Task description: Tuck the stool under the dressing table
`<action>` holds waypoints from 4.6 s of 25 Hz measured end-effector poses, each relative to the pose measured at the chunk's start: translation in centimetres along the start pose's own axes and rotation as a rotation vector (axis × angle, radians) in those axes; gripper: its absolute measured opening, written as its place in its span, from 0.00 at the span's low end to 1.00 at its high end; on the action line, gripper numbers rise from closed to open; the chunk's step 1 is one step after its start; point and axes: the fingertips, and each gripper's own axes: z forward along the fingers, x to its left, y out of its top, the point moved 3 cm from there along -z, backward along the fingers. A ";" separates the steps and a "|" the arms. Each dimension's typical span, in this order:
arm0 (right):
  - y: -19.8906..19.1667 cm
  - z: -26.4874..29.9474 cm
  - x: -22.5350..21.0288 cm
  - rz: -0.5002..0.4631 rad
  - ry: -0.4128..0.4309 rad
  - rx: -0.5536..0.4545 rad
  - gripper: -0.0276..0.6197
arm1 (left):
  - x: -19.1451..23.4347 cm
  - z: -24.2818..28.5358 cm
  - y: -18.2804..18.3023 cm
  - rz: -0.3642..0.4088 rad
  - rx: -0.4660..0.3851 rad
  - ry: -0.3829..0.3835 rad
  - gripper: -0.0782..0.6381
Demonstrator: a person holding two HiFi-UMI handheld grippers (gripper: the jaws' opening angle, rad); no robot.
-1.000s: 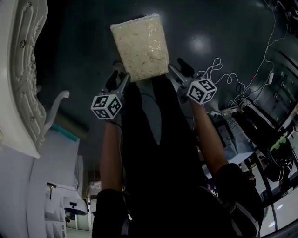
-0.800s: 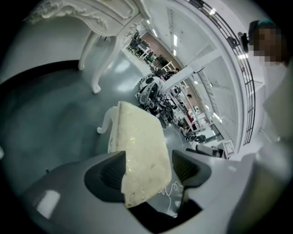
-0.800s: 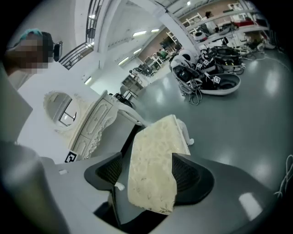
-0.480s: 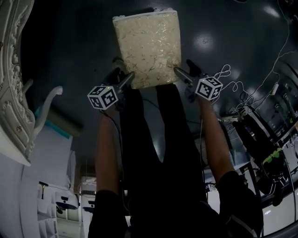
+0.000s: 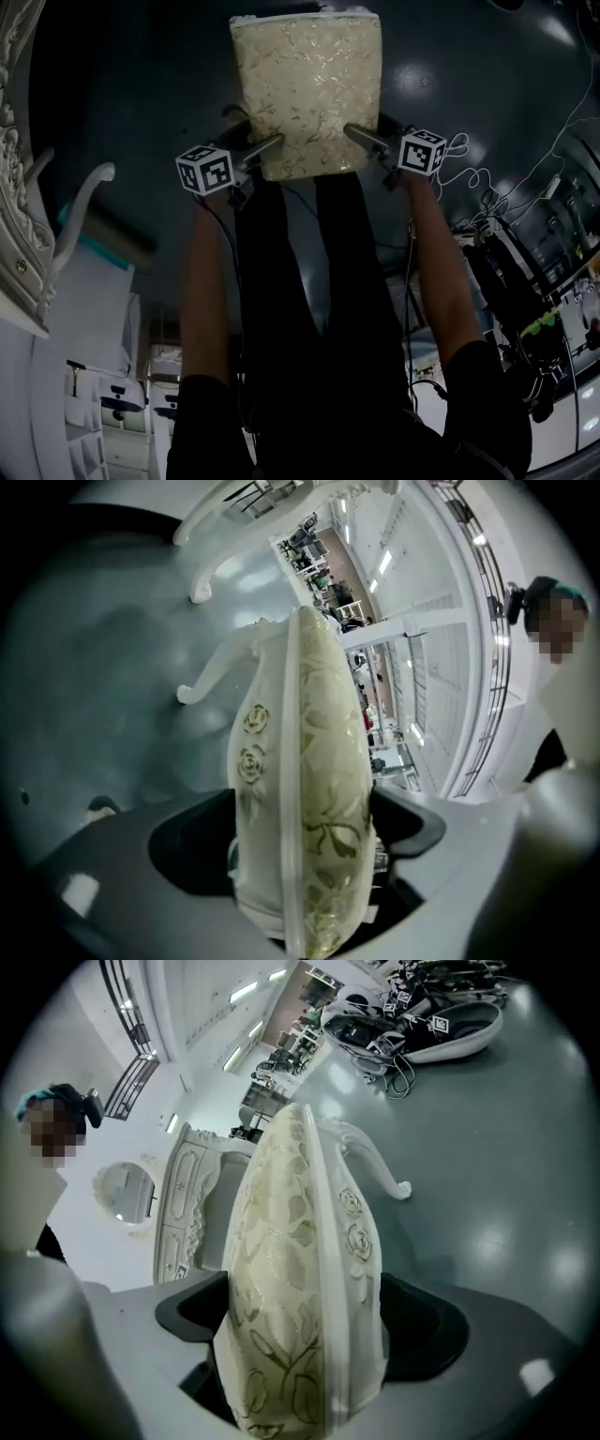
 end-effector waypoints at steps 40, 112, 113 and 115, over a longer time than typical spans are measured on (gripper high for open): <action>-1.6 -1.6 12.5 -0.128 0.222 0.324 0.89 | -8.7 -9.0 -6.1 -0.104 -0.316 -0.079 0.85; -17.6 49.3 32.5 -0.442 0.306 0.920 0.89 | 25.9 -45.9 -13.6 -0.440 -1.119 0.051 0.85; -17.6 49.6 32.2 -0.440 0.299 0.917 0.89 | 26.3 -45.9 -13.5 -0.441 -1.117 0.050 0.85; -17.4 49.8 31.9 -0.445 0.296 0.911 0.89 | 26.6 -45.8 -13.5 -0.441 -1.119 0.050 0.85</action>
